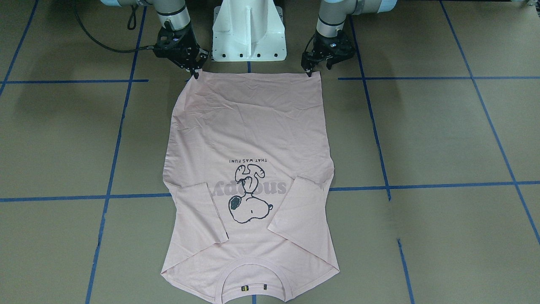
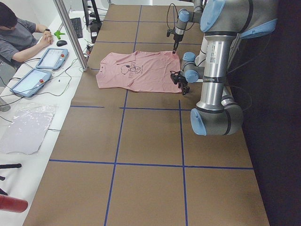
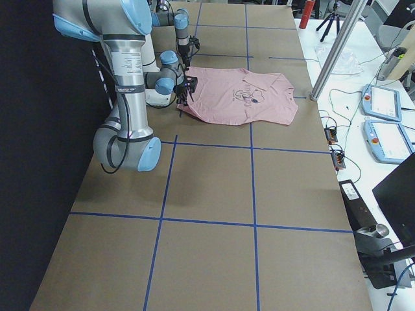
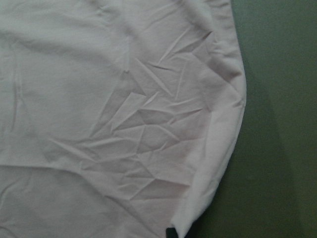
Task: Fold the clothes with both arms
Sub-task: 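Grasp both hem corners nearest the robot with both grippers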
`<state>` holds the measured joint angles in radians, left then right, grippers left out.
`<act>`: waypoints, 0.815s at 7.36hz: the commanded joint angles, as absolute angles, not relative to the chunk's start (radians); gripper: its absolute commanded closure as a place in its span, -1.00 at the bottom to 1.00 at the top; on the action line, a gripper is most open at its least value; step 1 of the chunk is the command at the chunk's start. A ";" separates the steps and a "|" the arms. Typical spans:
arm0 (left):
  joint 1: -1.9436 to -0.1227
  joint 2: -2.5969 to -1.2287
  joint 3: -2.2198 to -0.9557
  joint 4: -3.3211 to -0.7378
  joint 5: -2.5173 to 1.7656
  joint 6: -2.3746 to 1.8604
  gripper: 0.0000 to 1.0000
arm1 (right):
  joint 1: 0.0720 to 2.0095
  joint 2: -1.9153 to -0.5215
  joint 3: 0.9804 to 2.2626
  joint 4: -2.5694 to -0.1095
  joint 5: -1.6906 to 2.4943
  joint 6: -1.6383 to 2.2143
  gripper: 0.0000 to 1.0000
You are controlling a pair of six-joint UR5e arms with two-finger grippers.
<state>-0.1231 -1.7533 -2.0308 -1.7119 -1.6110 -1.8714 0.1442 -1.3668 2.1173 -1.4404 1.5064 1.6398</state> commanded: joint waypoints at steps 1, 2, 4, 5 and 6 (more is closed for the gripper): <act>-0.124 -1.756 -2.029 -1.712 -1.611 -1.871 -0.65 | 0.144 -1.367 2.120 -1.440 1.506 1.640 1.00; -0.126 -1.753 -2.032 -1.712 -1.611 -1.871 -0.64 | 0.146 -1.367 2.120 -1.440 1.506 1.640 1.00; -0.127 -1.750 -2.029 -1.712 -1.611 -1.873 -0.21 | 0.146 -1.368 2.123 -1.440 1.506 1.640 1.00; -0.127 -1.750 -2.031 -1.712 -1.609 -1.873 0.29 | 0.144 -1.368 2.120 -1.440 1.505 1.640 1.00; -0.124 -1.750 -2.031 -1.710 -1.609 -1.873 0.64 | 0.146 -1.370 2.123 -1.442 1.506 1.640 1.00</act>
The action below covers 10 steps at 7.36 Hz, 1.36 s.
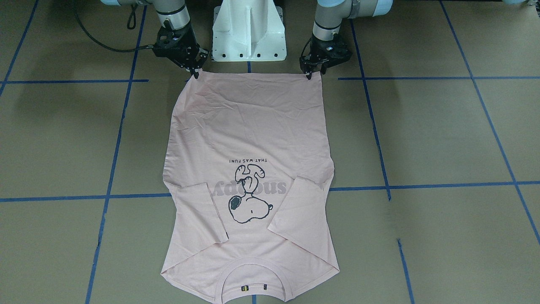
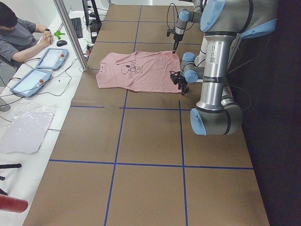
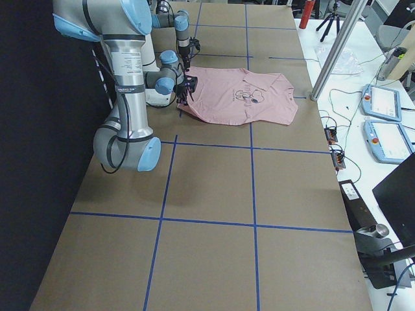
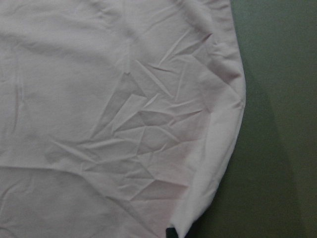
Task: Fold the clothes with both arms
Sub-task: 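Grasp both hem corners nearest the robot with both grippers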
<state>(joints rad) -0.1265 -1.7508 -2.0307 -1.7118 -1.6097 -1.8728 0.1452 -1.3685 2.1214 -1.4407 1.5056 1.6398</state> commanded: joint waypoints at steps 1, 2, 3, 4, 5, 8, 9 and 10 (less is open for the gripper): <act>-0.126 -1.750 -2.033 -1.710 -1.611 -1.873 1.00 | 0.144 -1.368 2.122 -1.442 1.506 1.640 1.00; -0.127 -1.752 -2.034 -1.710 -1.611 -1.873 1.00 | 0.146 -1.368 2.121 -1.440 1.506 1.640 1.00; -0.129 -1.753 -2.034 -1.710 -1.609 -1.873 1.00 | 0.144 -1.368 2.121 -1.440 1.506 1.640 1.00; -0.133 -1.753 -2.045 -1.710 -1.609 -1.871 1.00 | 0.146 -1.368 2.121 -1.442 1.506 1.640 1.00; -0.136 -1.753 -2.057 -1.710 -1.609 -1.873 1.00 | 0.146 -1.368 2.123 -1.442 1.506 1.640 1.00; -0.140 -1.753 -2.057 -1.710 -1.609 -1.873 1.00 | 0.146 -1.368 2.125 -1.440 1.506 1.640 1.00; -0.141 -1.753 -2.057 -1.710 -1.609 -1.873 1.00 | 0.146 -1.368 2.128 -1.442 1.508 1.640 1.00; -0.147 -1.750 -2.072 -1.710 -1.609 -1.864 1.00 | 0.150 -1.373 2.143 -1.440 1.511 1.640 1.00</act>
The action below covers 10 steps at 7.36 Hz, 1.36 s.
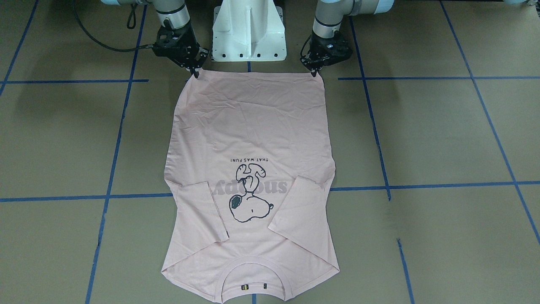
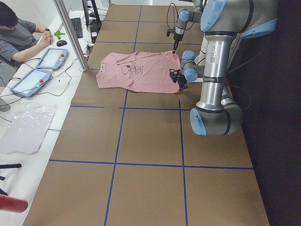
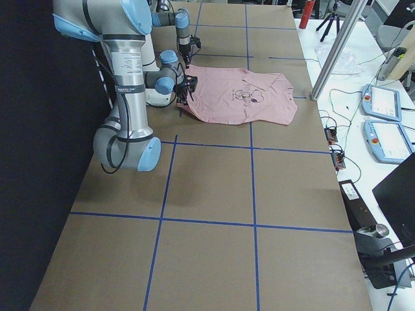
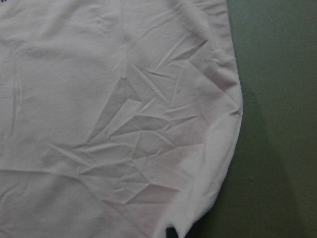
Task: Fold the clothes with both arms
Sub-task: 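Grasp both hem corners nearest the robot with both grippers, then lift the hem with both grippers and fold it toward the collar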
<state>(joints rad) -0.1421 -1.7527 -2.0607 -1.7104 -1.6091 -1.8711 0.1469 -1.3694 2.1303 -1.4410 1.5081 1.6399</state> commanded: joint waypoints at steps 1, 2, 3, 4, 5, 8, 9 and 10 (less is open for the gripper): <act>-0.146 -1.749 -2.098 -1.695 -1.609 -1.861 1.00 | 0.155 -1.381 2.173 -1.445 1.512 1.640 1.00; -0.135 -1.750 -2.155 -1.659 -1.608 -1.868 1.00 | 0.158 -1.387 2.196 -1.469 1.550 1.640 1.00; -0.112 -1.752 -2.196 -1.614 -1.605 -1.870 1.00 | 0.147 -1.397 2.221 -1.504 1.578 1.640 1.00; -0.059 -1.753 -2.253 -1.573 -1.605 -1.868 1.00 | 0.112 -1.419 2.259 -1.541 1.582 1.640 1.00; -0.028 -1.752 -2.325 -1.533 -1.608 -1.865 1.00 | 0.066 -1.472 2.339 -1.566 1.597 1.640 1.00; 0.031 -1.753 -2.482 -1.407 -1.618 -1.853 1.00 | 0.029 -1.578 2.531 -1.624 1.694 1.652 1.00; 0.011 -1.755 -2.479 -1.402 -1.620 -1.812 1.00 | 0.035 -1.572 2.522 -1.624 1.680 1.651 1.00; -0.035 -1.762 -2.462 -1.404 -1.618 -1.749 1.00 | 0.107 -1.533 2.484 -1.624 1.677 1.628 1.00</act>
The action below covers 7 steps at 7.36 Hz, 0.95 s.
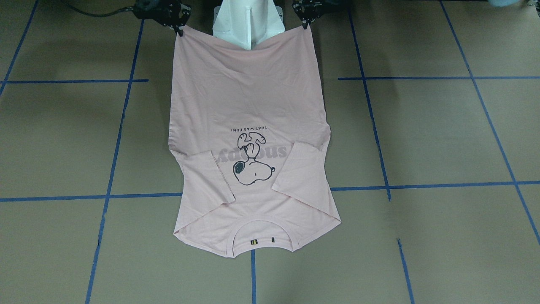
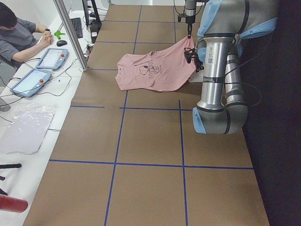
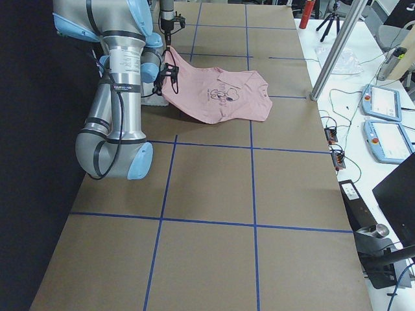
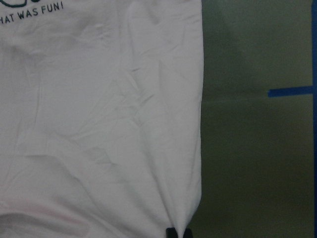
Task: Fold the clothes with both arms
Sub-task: 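Lift the hem with both grippers and fold it toward the collar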
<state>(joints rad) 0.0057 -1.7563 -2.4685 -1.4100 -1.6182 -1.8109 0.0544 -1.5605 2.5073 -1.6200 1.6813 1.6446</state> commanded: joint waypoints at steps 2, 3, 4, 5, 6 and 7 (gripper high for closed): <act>-0.193 -1.788 -2.372 -1.411 -1.615 -1.570 1.00 | 0.321 -1.313 2.281 -1.621 1.675 1.434 1.00; -0.280 -1.833 -2.314 -1.413 -1.618 -1.498 1.00 | 0.394 -1.254 2.205 -1.618 1.677 1.326 1.00; -0.346 -1.854 -2.251 -1.417 -1.618 -1.438 1.00 | 0.464 -1.229 2.153 -1.614 1.677 1.219 1.00; -0.412 -1.865 -2.153 -1.489 -1.620 -1.378 1.00 | 0.524 -1.217 2.076 -1.612 1.675 1.162 1.00; -0.478 -1.873 -2.094 -1.588 -1.624 -1.338 1.00 | 0.579 -1.200 2.003 -1.562 1.677 1.123 1.00; -0.533 -1.909 -2.044 -1.603 -1.626 -1.310 1.00 | 0.604 -1.195 1.932 -1.475 1.675 1.085 1.00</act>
<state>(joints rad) -0.4545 -1.8754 -2.1198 -1.5472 -1.6229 -1.3578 0.5517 -1.2092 2.0283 -1.5617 1.6760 1.1438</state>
